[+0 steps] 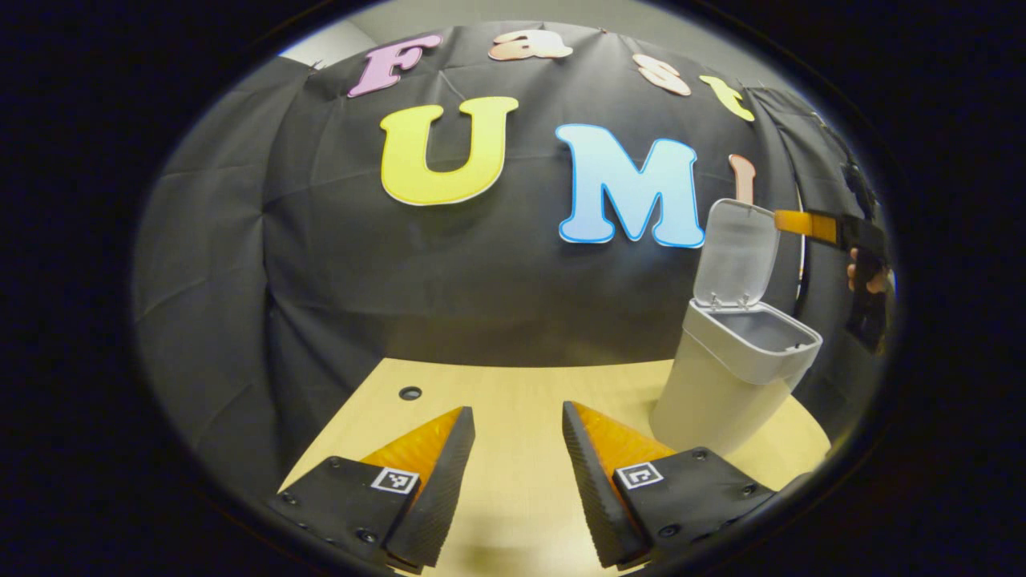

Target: Press the lid of the desktop garbage bin to open it, pick up the crumpled paper on the desktop and throw it into the bin, then pick up the pop can on the desktop and drop it into the bin, and finally close the garbage bin lid.

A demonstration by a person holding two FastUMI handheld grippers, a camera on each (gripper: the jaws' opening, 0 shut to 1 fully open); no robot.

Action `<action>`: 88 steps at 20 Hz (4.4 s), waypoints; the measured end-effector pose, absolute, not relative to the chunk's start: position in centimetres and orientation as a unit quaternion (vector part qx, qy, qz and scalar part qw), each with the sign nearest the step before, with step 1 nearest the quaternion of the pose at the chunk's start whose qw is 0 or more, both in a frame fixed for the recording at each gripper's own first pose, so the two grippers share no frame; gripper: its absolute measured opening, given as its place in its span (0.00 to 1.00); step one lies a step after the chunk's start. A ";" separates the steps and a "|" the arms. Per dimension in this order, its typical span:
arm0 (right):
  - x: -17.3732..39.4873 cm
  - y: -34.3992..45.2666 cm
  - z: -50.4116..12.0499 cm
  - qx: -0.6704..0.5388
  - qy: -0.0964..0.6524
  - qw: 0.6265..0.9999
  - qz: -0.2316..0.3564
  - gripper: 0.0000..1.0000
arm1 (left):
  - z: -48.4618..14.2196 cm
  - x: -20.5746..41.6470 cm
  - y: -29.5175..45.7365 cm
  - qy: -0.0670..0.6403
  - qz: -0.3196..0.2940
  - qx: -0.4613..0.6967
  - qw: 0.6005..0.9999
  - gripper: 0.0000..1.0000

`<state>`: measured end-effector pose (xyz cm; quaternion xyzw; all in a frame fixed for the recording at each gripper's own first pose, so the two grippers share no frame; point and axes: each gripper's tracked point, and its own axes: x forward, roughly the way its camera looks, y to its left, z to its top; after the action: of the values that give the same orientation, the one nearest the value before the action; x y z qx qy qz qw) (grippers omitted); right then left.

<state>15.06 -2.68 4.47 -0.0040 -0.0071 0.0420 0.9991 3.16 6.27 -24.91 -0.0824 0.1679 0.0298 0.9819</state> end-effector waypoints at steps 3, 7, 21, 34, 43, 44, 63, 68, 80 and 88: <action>15.7 -3.3 6.9 0.005 -0.034 0.999 0.034 0.88 | -25.1 3.0 6.0 0.172 0.031 -0.089 0.981 0.75; 16.9 -4.2 10.0 0.006 -0.065 0.998 0.026 0.88 | -25.4 2.8 5.9 0.179 0.039 -0.098 0.978 0.75; 22.5 -4.0 17.2 0.003 -0.142 0.989 0.037 0.87 | -26.1 2.4 6.1 0.195 0.062 -0.112 0.973 0.75; 27.5 -1.7 11.2 -0.014 -0.069 0.996 0.051 0.88 | -28.5 0.6 8.4 0.219 0.094 -0.130 0.962 0.78; 27.8 -1.4 7.6 -0.028 -0.020 0.997 0.063 0.88 | -28.3 0.8 8.0 0.221 0.090 -0.130 0.962 0.78; 27.8 -1.4 7.3 -0.028 -0.015 0.997 0.065 0.88 | -28.3 0.8 8.0 0.221 0.090 -0.130 0.962 0.78; 18.8 -1.8 2.3 0.018 0.021 0.996 0.090 0.88 | -26.8 0.8 7.3 0.209 0.076 -0.124 0.967 0.75; 17.0 -1.8 -2.4 0.017 0.077 0.993 0.084 0.88 | -26.2 0.3 5.7 0.204 0.063 -0.108 0.971 0.75; 14.9 -1.6 -9.9 0.020 0.147 0.986 0.076 0.88 | -26.1 -1.1 5.6 0.203 0.056 -0.099 0.973 0.75; 14.6 -1.6 -10.9 0.010 0.143 0.987 0.075 0.88 | -26.6 -0.5 5.5 0.204 0.052 -0.096 0.973 0.75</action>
<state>14.61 -1.59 -10.94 0.0098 0.1428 0.0748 0.9869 -0.48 5.54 -26.56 -0.0964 0.2038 0.0523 0.9728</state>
